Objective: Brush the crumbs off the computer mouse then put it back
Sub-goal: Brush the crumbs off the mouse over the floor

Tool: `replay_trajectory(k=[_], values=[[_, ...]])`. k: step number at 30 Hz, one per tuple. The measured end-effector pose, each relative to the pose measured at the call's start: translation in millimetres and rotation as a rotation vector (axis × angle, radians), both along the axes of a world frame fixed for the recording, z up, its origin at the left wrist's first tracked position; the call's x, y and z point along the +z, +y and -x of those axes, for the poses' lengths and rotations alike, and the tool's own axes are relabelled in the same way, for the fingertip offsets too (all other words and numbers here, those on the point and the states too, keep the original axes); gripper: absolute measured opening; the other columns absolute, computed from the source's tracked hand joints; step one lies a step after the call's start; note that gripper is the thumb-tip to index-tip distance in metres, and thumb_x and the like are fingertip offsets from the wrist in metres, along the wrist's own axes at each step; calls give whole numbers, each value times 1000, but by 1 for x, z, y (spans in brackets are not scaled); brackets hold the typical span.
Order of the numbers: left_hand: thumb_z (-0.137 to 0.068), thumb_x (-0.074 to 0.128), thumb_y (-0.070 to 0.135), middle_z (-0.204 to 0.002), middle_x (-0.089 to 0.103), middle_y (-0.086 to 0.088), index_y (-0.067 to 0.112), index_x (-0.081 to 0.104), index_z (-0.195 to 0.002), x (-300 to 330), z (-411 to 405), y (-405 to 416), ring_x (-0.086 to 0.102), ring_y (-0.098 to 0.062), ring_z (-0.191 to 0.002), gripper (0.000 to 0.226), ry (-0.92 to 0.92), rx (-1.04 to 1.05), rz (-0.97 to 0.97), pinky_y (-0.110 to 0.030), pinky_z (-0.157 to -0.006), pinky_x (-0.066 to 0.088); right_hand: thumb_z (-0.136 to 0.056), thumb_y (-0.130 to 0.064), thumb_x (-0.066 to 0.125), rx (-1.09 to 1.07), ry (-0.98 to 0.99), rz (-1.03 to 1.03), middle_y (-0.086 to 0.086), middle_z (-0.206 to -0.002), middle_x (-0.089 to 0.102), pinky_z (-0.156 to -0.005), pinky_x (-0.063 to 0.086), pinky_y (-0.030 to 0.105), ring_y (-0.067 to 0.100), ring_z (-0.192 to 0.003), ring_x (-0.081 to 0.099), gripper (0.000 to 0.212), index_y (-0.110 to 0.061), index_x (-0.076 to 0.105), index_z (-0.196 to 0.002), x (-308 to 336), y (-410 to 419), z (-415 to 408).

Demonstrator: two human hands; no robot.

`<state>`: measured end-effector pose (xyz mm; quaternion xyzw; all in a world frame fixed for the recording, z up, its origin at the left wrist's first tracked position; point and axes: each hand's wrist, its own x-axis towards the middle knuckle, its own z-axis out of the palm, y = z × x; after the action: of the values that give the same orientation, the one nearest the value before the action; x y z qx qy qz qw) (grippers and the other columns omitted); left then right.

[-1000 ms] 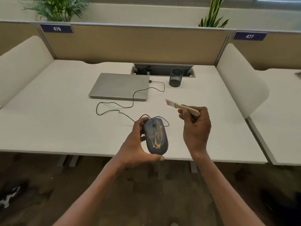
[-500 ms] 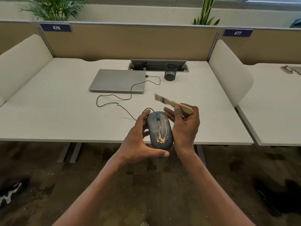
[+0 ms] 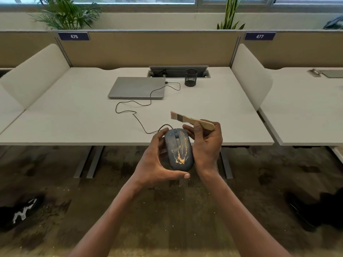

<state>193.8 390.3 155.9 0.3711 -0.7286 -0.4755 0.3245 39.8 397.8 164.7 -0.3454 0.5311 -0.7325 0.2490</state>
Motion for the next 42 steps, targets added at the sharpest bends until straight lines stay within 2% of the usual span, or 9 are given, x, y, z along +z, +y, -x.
replay_trajectory(k=[4, 10, 14, 20, 23, 26, 31, 36, 42], values=[[-46, 97, 43, -147, 48, 9, 36, 23, -153, -1, -11, 7, 52, -13, -137, 131, 8, -9, -4, -45, -110, 49, -100, -16, 60, -32, 21, -24, 8, -104, 73, -77, 64, 37, 18, -88, 77, 12, -11, 53, -108, 0, 8, -12], [-48, 98, 40, -152, 44, 12, 32, 20, -157, -6, -44, 2, 49, -9, -139, 134, 3, -49, -22, -42, -113, 46, -98, -19, 62, -86, 64, -81, 11, -104, 73, -83, 61, 51, 26, -96, 74, 15, -11, 54, -109, -5, 9, -42], [-49, 97, 41, -152, 44, 12, 31, 23, -157, -11, -69, -5, 49, -7, -138, 132, -6, -69, -33, -42, -112, 47, -99, -19, 60, -94, 91, -106, 8, -103, 73, -83, 62, 45, 19, -94, 75, 11, -16, 53, -108, -11, 7, -66], [-51, 97, 40, -152, 46, 5, 29, 25, -156, -25, -96, -6, 49, -11, -139, 128, 14, -72, -77, -48, -112, 46, -100, -16, 59, -92, 66, -92, 11, -107, 72, -77, 63, 34, 19, -91, 76, 13, -11, 53, -110, -15, 7, -86], [-50, 97, 40, -149, 48, 5, 33, 24, -155, -33, -107, -6, 50, -11, -138, 128, 12, -64, -113, -46, -113, 46, -99, -16, 60, -142, 82, -87, 15, -108, 69, -78, 63, 42, 24, -93, 75, 11, -14, 53, -107, -12, 11, -75], [-51, 97, 34, -147, 49, 1, 33, 25, -155, -41, -113, -6, 51, -13, -137, 127, -5, -75, -143, -46, -113, 46, -100, -17, 61, -166, 190, -122, 13, -109, 70, -76, 64, 39, 19, -91, 75, 14, -15, 52, -111, -6, 25, -51], [-53, 99, 26, -144, 53, -2, 38, 25, -155, -53, -112, -4, 54, -14, -135, 127, -17, -75, -179, -48, -111, 47, -99, -14, 62, -7, 323, -114, 10, -102, 73, -73, 63, 28, 14, -83, 77, 24, -11, 48, -119, 16, 44, -16], [-52, 99, 23, -141, 57, -1, 45, 25, -153, -59, -97, -3, 57, -13, -132, 127, -41, -117, -221, -46, -109, 49, -95, -3, 64, 246, 383, -157, 9, -98, 74, -76, 63, 30, 18, -85, 77, 43, -8, 40, -131, 34, 44, 4], [-51, 98, 23, -139, 60, -1, 42, 22, -155, -58, -78, 0, 59, -14, -130, 130, -47, -139, -253, -46, -110, 49, -92, -1, 68, 356, 552, -197, 6, -92, 74, -73, 63, 28, 15, -78, 77, 62, -10, 33, -142, 37, 31, 16]])
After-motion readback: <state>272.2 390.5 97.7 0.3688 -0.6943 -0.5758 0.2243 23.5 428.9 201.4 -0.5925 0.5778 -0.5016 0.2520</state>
